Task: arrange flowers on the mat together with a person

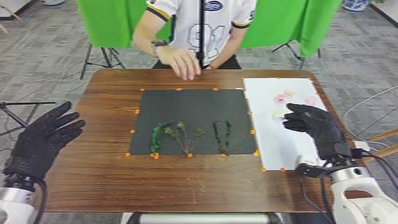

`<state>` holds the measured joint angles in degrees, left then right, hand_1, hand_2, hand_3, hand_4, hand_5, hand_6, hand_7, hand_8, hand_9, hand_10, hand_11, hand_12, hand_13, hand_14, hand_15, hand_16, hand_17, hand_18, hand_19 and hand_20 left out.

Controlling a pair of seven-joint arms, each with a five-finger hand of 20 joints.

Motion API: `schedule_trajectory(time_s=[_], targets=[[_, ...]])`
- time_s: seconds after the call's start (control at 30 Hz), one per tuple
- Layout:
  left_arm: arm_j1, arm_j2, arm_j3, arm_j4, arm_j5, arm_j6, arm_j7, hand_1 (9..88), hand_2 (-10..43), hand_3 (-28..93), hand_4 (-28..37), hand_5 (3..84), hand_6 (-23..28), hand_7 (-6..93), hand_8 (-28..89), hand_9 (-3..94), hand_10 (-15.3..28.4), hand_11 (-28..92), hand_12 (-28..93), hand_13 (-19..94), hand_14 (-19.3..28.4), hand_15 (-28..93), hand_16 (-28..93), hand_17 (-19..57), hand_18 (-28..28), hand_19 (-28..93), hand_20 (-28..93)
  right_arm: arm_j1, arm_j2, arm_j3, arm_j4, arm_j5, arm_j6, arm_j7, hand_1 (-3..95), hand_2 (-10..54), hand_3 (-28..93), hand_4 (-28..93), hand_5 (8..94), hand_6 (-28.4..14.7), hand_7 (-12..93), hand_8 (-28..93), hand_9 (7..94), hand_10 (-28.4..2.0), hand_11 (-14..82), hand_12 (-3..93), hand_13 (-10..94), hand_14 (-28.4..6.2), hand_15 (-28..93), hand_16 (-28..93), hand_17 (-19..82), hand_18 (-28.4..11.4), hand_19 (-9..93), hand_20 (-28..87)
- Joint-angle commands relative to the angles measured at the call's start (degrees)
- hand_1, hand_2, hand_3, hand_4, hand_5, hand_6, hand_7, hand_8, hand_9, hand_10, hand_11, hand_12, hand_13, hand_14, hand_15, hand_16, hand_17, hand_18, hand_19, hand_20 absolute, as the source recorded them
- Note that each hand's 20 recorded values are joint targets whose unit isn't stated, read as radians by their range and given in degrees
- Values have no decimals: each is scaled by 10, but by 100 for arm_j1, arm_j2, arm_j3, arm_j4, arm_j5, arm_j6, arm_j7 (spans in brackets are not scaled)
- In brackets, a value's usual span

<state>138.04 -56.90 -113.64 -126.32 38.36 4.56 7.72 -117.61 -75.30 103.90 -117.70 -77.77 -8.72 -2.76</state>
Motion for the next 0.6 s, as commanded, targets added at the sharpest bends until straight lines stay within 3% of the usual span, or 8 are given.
schedule_trajectory(time_s=[0.03,0.27,0.43,0.6], targets=[[42,-13,-11,22,34,-37,-43,262,6,710,-243,340,45,157,-80,308,132,204,194,251,156,333,25,-71,231,485,157,-76,10,13,-30,0,75,-48,197,24,825,-231,485,-47,223,-110,495,-154,245,263,428,-130,427,236,154,-207,535,346],[157,-68,-47,-21,21,22,-25,262,6,710,-242,341,45,157,-80,308,132,203,194,251,157,334,25,-71,231,485,157,-26,43,-25,-3,-30,18,-27,198,23,825,-231,485,-47,224,-110,495,-154,245,264,429,-130,428,236,155,-207,535,346],[61,-8,-16,2,30,-5,-40,262,6,710,-243,341,45,156,-80,310,132,205,194,251,157,333,24,-71,231,485,157,90,143,-41,35,-77,33,-87,204,14,829,-231,486,-46,223,-110,497,-153,246,263,433,-128,431,237,167,-204,565,362],[151,-91,-43,-29,32,47,-38,262,6,709,-243,340,45,155,-80,308,132,206,194,251,157,334,25,-71,231,485,157,363,545,-247,115,-728,254,-253,257,-34,825,-232,482,-41,237,-112,503,-145,258,263,450,-119,462,241,185,-197,619,399]])
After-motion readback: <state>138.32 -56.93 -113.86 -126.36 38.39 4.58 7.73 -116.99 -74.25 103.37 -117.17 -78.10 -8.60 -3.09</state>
